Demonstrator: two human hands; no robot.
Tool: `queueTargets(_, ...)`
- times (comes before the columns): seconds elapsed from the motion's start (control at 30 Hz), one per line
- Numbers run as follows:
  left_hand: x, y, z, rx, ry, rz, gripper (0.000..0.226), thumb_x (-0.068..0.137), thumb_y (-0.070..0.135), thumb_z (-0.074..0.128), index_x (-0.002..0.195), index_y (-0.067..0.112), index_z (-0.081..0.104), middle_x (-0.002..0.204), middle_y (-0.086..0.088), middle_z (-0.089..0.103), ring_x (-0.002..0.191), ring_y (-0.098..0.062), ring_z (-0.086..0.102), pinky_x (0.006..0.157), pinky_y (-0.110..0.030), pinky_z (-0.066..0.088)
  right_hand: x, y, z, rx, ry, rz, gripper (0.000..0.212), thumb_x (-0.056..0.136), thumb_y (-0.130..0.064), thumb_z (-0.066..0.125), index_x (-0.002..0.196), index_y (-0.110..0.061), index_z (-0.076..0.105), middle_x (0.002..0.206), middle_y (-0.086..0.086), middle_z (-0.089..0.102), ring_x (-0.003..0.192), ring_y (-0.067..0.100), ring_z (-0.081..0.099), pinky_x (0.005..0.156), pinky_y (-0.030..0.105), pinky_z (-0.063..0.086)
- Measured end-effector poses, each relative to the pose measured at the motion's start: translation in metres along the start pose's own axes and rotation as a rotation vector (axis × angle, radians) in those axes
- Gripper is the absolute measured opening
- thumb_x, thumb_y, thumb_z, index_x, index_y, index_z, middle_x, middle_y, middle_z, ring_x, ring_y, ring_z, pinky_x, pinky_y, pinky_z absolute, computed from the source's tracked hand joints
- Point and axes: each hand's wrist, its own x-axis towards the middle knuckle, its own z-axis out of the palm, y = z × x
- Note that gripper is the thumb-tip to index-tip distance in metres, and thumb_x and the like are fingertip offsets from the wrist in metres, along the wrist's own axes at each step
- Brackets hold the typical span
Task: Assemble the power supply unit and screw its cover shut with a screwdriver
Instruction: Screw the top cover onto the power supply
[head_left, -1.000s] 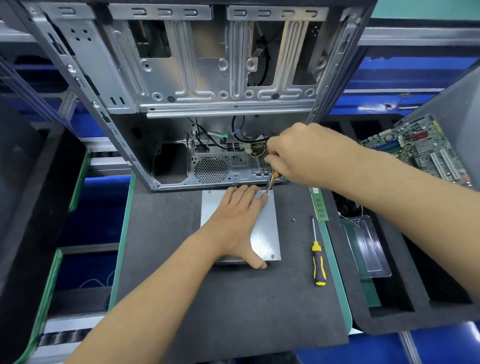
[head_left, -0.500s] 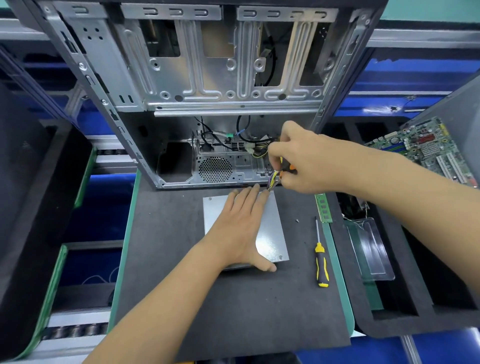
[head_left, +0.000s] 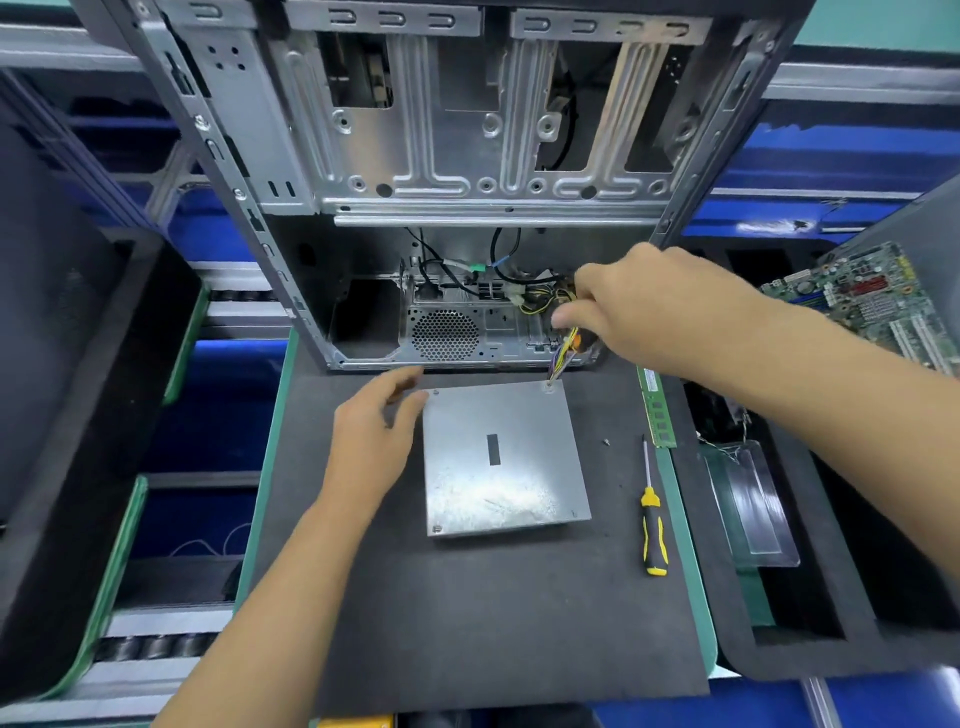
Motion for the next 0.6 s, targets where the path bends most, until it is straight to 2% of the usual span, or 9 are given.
queueTargets(0.07, -0.0025, -0.0019, 0.0037, -0.01, 0.018, 0.017, 0.019, 0.094, 0.015, 0.068, 0.111, 0.021, 0.075, 0.098, 0.029, 0.069, 0.092, 0.011, 0.064, 0.082, -0.004, 0.045, -0.0011, 0.0018, 0.0007, 0.147, -0.051, -0.05, 0.024, 0.097, -0.041, 0.054, 0.109, -0.021, 0.049, 0.1, 0.003, 0.043, 0.08, 0.029, 0.055, 0.074, 0.041, 0.048)
queueTargets(0.13, -0.0046, -0.0032, 0.0056, -0.01, 0.033, 0.037, 0.016, 0.093, 0.01, 0.069, 0.104, 0.018, 0.077, 0.093, 0.032, 0.067, 0.089, 0.012, 0.063, 0.077, 0.0, 0.042, 0.0002, 0.0026, 0.0001, 0.196, -0.029, -0.106, 0.013, 0.095, -0.03, 0.058, 0.101, -0.02, 0.053, 0.101, 0.001, 0.045, 0.087, 0.029, 0.056, 0.074, 0.04, 0.046)
queueTargets(0.23, -0.0049, -0.0048, 0.006, -0.012, 0.046, 0.047, 0.015, 0.091, 0.008, 0.071, 0.102, 0.018, 0.077, 0.095, 0.03, 0.067, 0.09, 0.013, 0.063, 0.079, 0.0, 0.042, 0.0016, 0.0043, -0.0008, 0.034, 0.008, 0.009, 0.041, 0.095, -0.061, 0.044, 0.08, -0.023, 0.05, 0.076, 0.003, 0.047, 0.073, 0.03, 0.048, 0.054, 0.032, 0.032)
queueTargets(0.27, -0.0043, -0.0053, 0.0056, -0.023, 0.047, 0.039, 0.016, 0.091, 0.009, 0.071, 0.102, 0.019, 0.077, 0.095, 0.03, 0.067, 0.091, 0.013, 0.063, 0.079, 0.0, 0.042, 0.001, 0.0044, -0.0009, 0.035, -0.012, 0.025, 0.044, 0.094, -0.065, 0.041, 0.082, -0.024, 0.049, 0.079, 0.004, 0.046, 0.072, 0.03, 0.047, 0.054, 0.032, 0.035)
queueTargets(0.33, -0.0032, -0.0057, 0.0051, -0.043, 0.047, 0.032, 0.016, 0.09, 0.009, 0.072, 0.101, 0.02, 0.077, 0.094, 0.031, 0.067, 0.091, 0.012, 0.064, 0.079, 0.0, 0.042, -0.0006, 0.0041, 0.0014, 0.183, -0.05, -0.041, 0.026, 0.094, -0.052, 0.053, 0.097, -0.026, 0.05, 0.096, 0.001, 0.045, 0.079, 0.029, 0.054, 0.068, 0.039, 0.047)
queueTargets(0.4, -0.0026, -0.005, 0.0054, -0.051, 0.041, 0.031, 0.016, 0.09, 0.009, 0.073, 0.101, 0.02, 0.077, 0.094, 0.031, 0.066, 0.091, 0.013, 0.063, 0.08, -0.001, 0.043, -0.0006, 0.0029, -0.0004, 0.242, -0.004, -0.141, 0.01, 0.092, -0.031, 0.059, 0.097, -0.025, 0.053, 0.097, -0.003, 0.044, 0.085, 0.025, 0.056, 0.073, 0.038, 0.047)
queueTargets(0.43, -0.0021, -0.0047, 0.0054, -0.058, 0.039, 0.031, 0.016, 0.09, 0.009, 0.073, 0.101, 0.02, 0.077, 0.094, 0.03, 0.066, 0.091, 0.013, 0.063, 0.08, -0.001, 0.043, 0.0002, 0.0028, -0.0003, 0.198, 0.044, -0.152, 0.009, 0.093, -0.032, 0.058, 0.092, -0.023, 0.055, 0.09, -0.003, 0.046, 0.085, 0.026, 0.056, 0.069, 0.037, 0.044)
queueTargets(0.53, -0.0024, -0.0064, 0.0053, -0.068, 0.036, 0.021, 0.016, 0.091, 0.009, 0.072, 0.102, 0.019, 0.078, 0.095, 0.029, 0.067, 0.091, 0.013, 0.063, 0.081, -0.002, 0.044, 0.001, 0.0005, 0.002, 0.072, 0.111, -0.049, 0.044, 0.09, -0.062, 0.045, 0.081, -0.02, 0.055, 0.07, 0.001, 0.047, 0.07, 0.032, 0.053, 0.057, 0.033, 0.038)
queueTargets(0.6, -0.0031, -0.0081, 0.0056, -0.065, 0.034, 0.025, 0.016, 0.091, 0.008, 0.072, 0.102, 0.018, 0.078, 0.096, 0.029, 0.067, 0.092, 0.014, 0.063, 0.081, -0.001, 0.043, -0.0001, -0.0004, 0.0067, 0.23, 0.052, -0.087, 0.032, 0.088, -0.056, 0.056, 0.09, -0.024, 0.055, 0.086, -0.002, 0.05, 0.079, 0.026, 0.055, 0.068, 0.036, 0.046)
